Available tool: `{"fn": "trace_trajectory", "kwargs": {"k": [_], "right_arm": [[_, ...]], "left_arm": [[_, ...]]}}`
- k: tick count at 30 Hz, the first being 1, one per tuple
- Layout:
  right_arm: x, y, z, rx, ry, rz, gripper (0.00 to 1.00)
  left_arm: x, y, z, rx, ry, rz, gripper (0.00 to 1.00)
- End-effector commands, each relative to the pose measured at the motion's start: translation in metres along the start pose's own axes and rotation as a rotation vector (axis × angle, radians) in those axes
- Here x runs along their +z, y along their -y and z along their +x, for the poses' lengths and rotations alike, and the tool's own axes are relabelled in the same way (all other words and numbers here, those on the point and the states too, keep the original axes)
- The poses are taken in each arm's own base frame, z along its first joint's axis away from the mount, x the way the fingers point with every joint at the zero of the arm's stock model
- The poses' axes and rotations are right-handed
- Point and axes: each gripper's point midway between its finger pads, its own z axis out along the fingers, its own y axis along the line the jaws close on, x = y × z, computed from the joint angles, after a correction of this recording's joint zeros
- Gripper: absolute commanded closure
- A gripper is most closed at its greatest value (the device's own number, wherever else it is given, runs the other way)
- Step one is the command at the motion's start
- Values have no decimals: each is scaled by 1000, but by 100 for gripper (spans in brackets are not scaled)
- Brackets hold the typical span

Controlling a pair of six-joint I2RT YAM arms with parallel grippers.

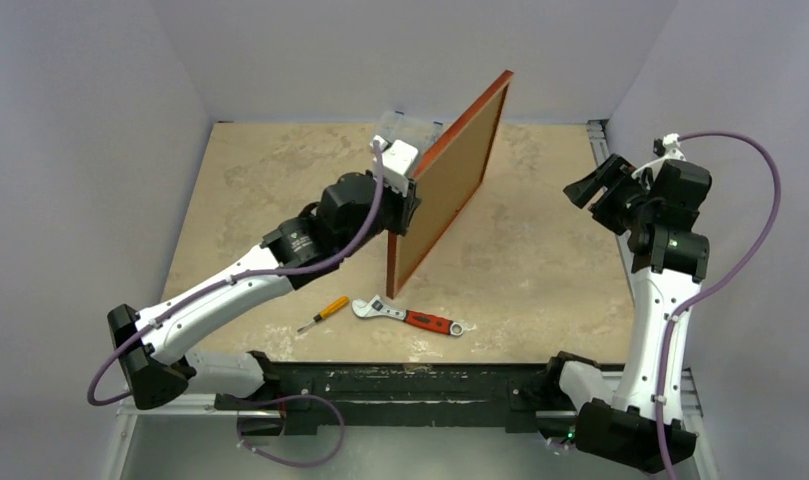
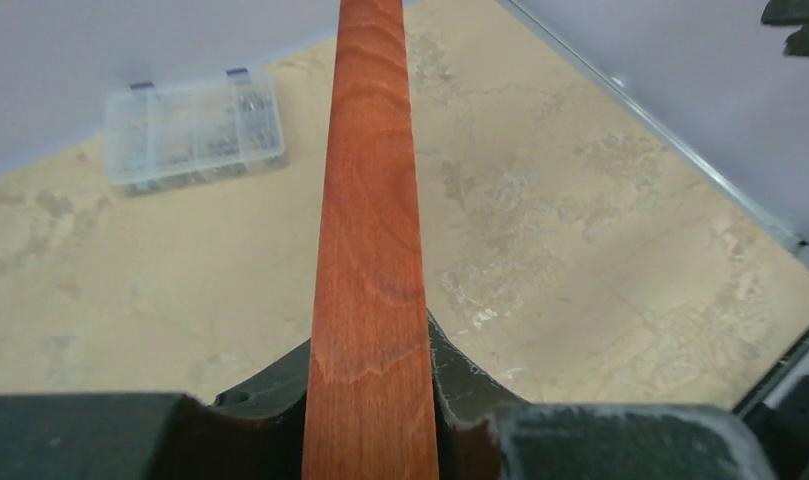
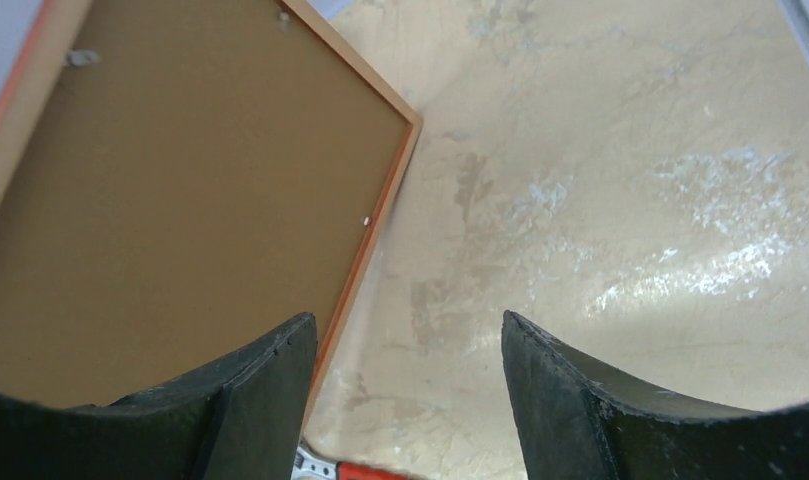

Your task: Take the photo out of the frame

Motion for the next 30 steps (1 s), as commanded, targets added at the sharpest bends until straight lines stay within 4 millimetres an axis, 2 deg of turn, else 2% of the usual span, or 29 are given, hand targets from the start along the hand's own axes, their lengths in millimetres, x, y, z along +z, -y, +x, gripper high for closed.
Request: {"fn": "trace_trajectory", "kwargs": {"k": [1,5,11,20,23,25,30], "right_arm": [[10,-4,5,-16,-21,-50,34],[15,2,14,-19,-47,-41,34],[21,10,31,-21,-88,-32,35],[26,27,60,-44,-151,10,35],[27,34,69,-51,-171,27,35],[29,39,77,-56,-190,37,35],[35,44,96,-70,-234,53,35]], "left_arm": [[-14,32,-4,-320,-91,291,100],[-4,32,-1,-515,-147,410,100],[21,34,22,-691,-268,511,100],[85,23,70,-798,-460,554,100],[105,11,87,-818,-515,526,100],[121,2,90,-814,-537,515,100],[160,-24,122,-790,-664,401,100]]}}
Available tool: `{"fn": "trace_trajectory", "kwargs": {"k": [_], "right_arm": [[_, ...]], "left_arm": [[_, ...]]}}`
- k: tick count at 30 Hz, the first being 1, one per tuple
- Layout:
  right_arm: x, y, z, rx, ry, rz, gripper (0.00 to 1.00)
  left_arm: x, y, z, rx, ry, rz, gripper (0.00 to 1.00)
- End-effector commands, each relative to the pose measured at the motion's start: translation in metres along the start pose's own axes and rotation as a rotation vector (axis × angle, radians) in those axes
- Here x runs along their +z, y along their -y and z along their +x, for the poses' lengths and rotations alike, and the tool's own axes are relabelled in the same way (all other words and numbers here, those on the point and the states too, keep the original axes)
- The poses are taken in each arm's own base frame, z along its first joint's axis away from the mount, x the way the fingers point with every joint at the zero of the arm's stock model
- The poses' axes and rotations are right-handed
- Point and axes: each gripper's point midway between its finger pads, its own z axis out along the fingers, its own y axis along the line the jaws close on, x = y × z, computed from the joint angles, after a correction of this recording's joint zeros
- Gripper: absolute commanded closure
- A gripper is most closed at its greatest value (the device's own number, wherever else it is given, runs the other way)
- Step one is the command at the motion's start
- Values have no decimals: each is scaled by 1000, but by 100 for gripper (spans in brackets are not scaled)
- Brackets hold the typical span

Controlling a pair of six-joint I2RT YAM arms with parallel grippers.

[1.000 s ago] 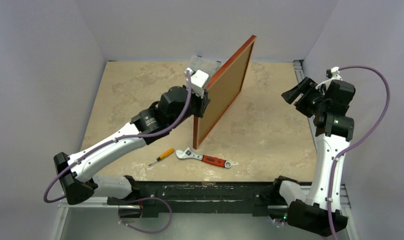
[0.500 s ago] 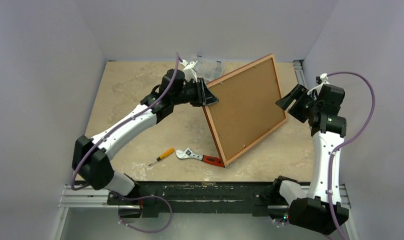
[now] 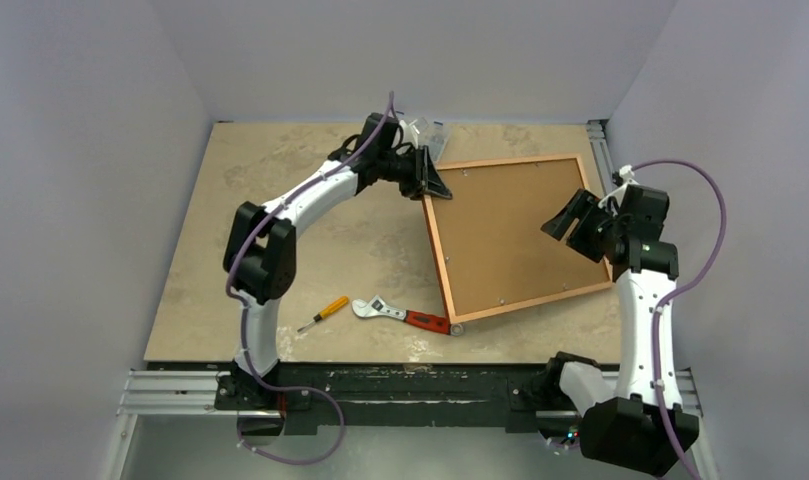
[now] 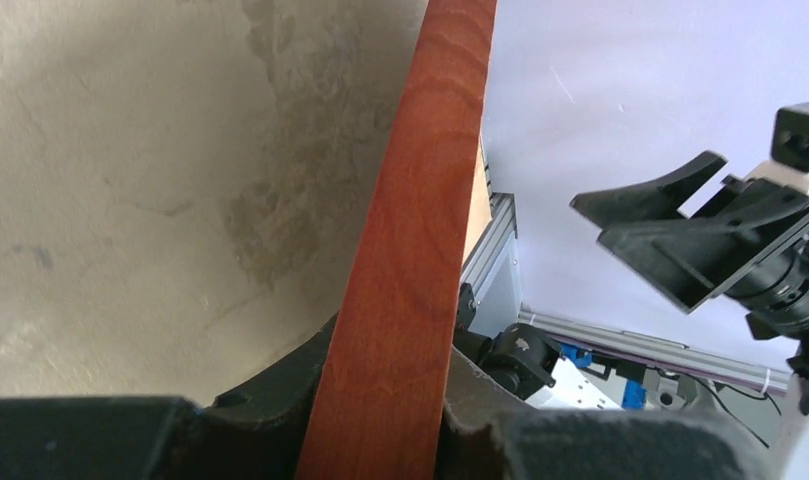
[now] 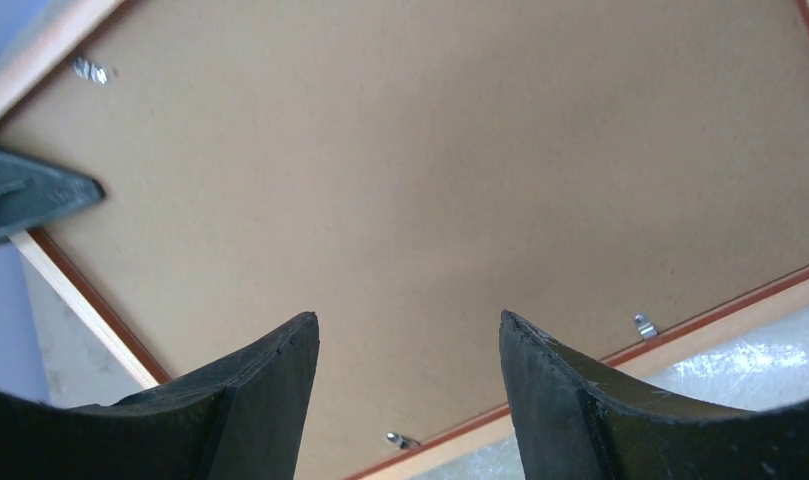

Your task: Take the photo out of the frame

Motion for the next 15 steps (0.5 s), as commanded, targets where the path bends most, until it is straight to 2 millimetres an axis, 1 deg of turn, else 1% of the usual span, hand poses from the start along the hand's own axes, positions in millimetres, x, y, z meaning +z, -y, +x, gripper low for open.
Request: {"fn": "trace_trajectory", "kwargs": {"k": [1,2,3,4,8,10,12,13,15], "right_arm": [[6,3,10,-49,-11,22,35],[9,1,14,-53,-19,21,35],[11,0,18,-53,-28,21,36],[13,-1,21,-55,-36,21,36],[19,-6,30,-67,-56,25,36],[21,-7,32,-69,-58,24,36],[22,-7,33,-69,-62,29,37],[23,-6,33,-73,-63,33,37],[24,-6,35,-74,-68,37,37]], "left_arm": [[8,-30,-16,41,-44,-108,100],[12,-37,-22,34,-40,-117,100],[21,-53,-23,10,-57,-137,100],[24,-59,-26,-6,-72,-146,100],[31,-82,-40,-32,-63,-184,100],[33,-88,-49,-32,-46,-195,100],[34,-90,-56,-17,-44,-209,93],[33,-87,-64,5,-29,-215,89],[33,-91,-71,4,-18,-232,78]]}}
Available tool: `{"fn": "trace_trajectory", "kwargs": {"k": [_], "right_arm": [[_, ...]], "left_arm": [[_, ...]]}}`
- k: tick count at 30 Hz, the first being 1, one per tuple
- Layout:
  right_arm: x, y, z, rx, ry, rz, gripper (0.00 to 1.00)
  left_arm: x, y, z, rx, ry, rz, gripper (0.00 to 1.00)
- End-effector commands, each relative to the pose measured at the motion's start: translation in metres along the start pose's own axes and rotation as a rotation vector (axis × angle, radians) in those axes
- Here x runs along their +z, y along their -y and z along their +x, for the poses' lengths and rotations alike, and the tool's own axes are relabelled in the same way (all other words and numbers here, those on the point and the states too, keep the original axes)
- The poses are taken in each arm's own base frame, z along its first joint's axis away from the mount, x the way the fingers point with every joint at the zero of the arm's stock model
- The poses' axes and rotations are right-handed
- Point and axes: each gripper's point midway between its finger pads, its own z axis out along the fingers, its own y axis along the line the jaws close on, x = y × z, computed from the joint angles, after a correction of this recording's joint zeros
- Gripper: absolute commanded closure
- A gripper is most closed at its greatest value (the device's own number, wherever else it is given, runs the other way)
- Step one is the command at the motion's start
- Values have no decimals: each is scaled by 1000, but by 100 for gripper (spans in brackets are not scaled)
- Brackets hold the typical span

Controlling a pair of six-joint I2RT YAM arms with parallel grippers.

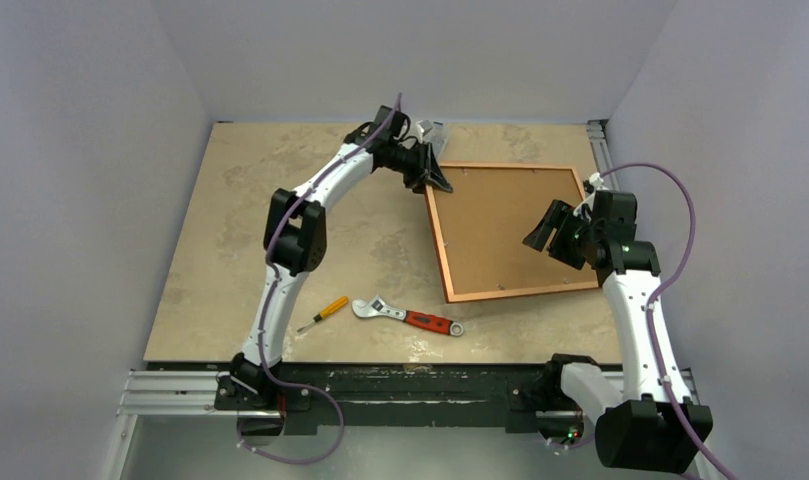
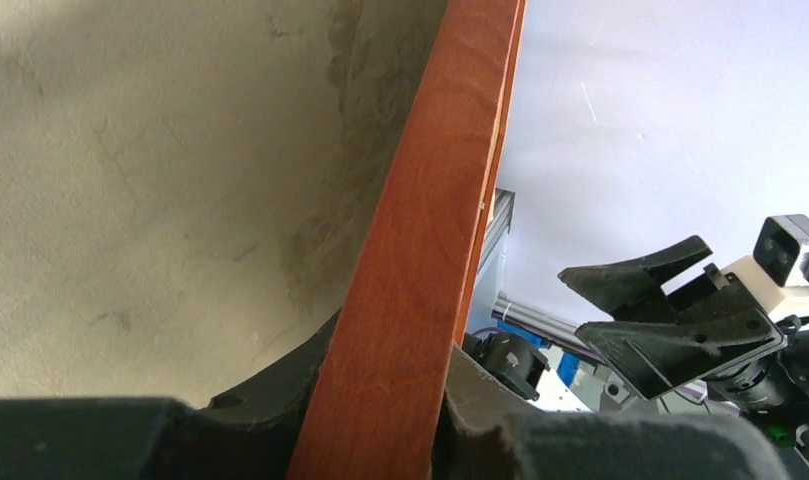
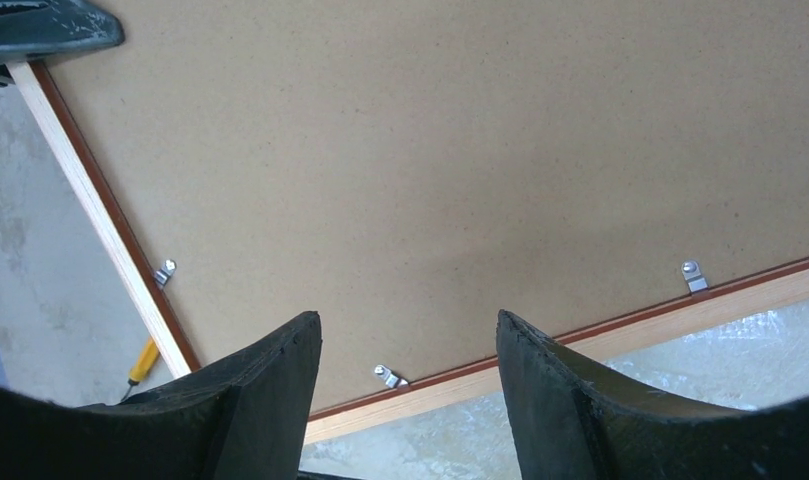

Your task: Take the photo out of the frame

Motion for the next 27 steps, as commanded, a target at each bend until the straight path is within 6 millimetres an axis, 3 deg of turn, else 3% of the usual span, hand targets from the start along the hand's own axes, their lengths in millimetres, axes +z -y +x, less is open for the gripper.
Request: {"fn": "trace_trajectory", "kwargs": {"k": [1,2,5,6,12,16,19,20,21,27], "right_arm": [[4,-1,-8,-7,40,15,37],[5,-1,-7,-7,36,16,37],[8,-3,-3,-11,25,17,38],[9,-4,-1,-14,22,15,38],[19,-12,12,-47,-2,14,38],[31,-29,24,-113,-21,-16,38],[42,-51,41,-194,-49,-51,38],[46,-58,47,-218,-56,-62,38],[50,-66,54,-246,-65,-74,38],[58,-116,116,-386,-141,-200,38]], "left_arm": [[-14,-30,-41,127,156,-206,71],[-17,-34,-46,107,174,-219,61],[-32,-44,-58,79,234,-284,10],[-39,-45,-62,82,253,-297,4],[-104,-46,-77,139,377,-479,1],[-144,-46,-68,140,423,-603,0],[-163,-40,-45,120,439,-619,0],[-160,-47,-30,107,416,-611,0],[-168,-33,-27,131,444,-580,0],[-183,-56,60,168,341,-575,5]]}}
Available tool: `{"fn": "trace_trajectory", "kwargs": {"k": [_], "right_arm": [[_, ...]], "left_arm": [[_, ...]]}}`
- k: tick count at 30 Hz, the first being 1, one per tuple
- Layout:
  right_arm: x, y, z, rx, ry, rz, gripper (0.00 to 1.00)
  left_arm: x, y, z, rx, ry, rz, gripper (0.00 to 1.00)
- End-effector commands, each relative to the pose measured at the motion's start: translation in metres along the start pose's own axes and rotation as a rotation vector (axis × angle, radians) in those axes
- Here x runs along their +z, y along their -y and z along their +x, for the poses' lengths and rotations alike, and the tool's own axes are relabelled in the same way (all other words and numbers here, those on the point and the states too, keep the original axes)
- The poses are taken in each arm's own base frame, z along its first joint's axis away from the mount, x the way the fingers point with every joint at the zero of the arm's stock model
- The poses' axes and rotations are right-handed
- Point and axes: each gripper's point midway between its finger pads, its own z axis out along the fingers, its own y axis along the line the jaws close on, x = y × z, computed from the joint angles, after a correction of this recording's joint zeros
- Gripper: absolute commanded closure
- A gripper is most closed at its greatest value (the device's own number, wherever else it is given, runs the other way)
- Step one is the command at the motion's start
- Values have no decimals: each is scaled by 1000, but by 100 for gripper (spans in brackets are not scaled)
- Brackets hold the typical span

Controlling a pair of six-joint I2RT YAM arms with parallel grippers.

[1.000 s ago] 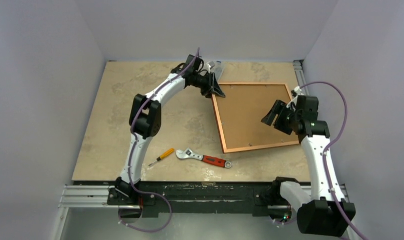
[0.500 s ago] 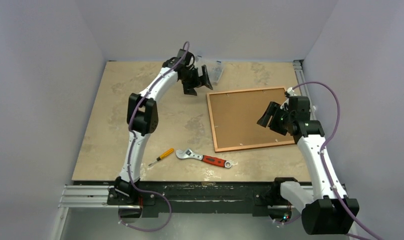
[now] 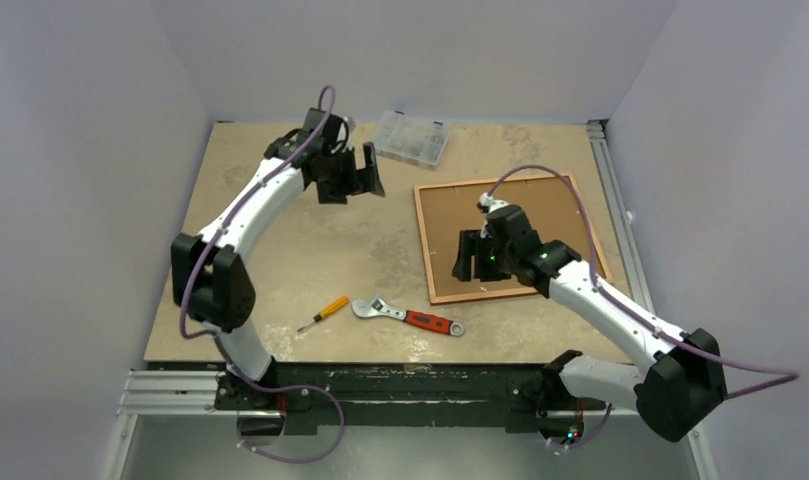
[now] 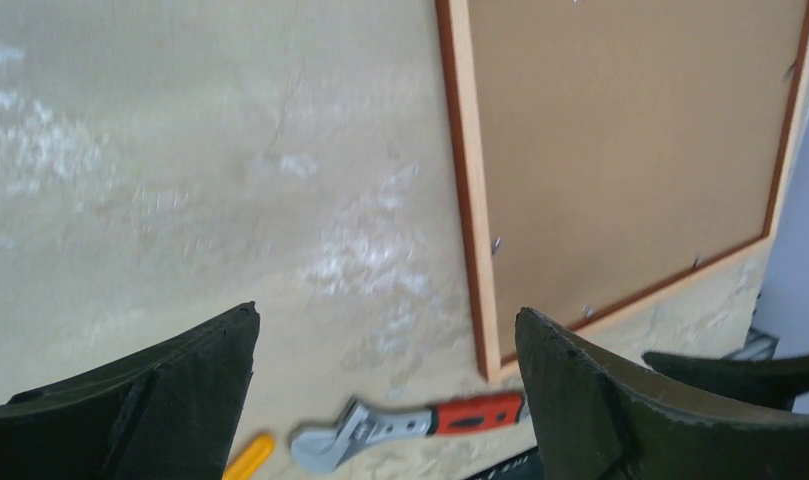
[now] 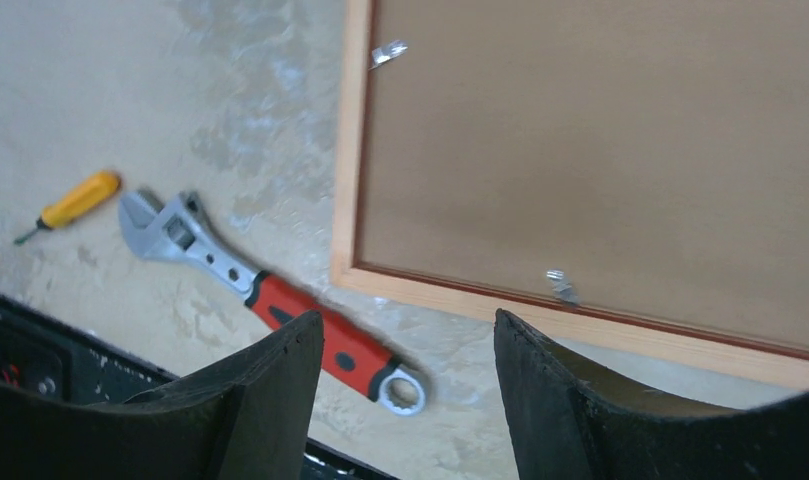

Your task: Take the photo out of the frame

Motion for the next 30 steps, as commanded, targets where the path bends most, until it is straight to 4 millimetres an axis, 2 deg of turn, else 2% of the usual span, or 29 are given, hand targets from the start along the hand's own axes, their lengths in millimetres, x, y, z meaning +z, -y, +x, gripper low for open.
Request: {"fn": "trace_trajectory", "kwargs": {"k": [1,5,7,10,12,15,18,22,24,26,30], "right_arm": [[12,-48,14,-66,39,-112,38],[5,-82,45,-124,16,-247,38],[-1,-91,56,-147,-6,-291,38],[-11,-101,61,-165,-20,-334,38],[-17,-103,58,-162,0,-348,38],[-24,-101,49,-135,67,-351,38],[-28,-101,42,-97,126,-366,37],[-28,-96,42,-66,147,-356,37],[-30,-93,43,-66,148,-353,37],[-32,-90,43,-64,158,-341,37],[-35,-88,41,-62,176,-337,37]], "left_arm": [[-21,-19,52,85,-37,22,5],[-36,-51,105,151,-81,-13,6],[-36,-72,133,182,-126,-50,12],[-36,-96,172,192,-200,-98,13],[-36,-109,191,204,-226,-150,11],[-31,-113,204,260,-242,-207,12],[-24,-110,214,283,-301,-221,30],[-22,-114,218,273,-311,-247,38],[-21,-117,225,230,-333,-267,38],[-19,-120,231,200,-338,-283,32],[-20,-128,231,182,-328,-335,34]]}}
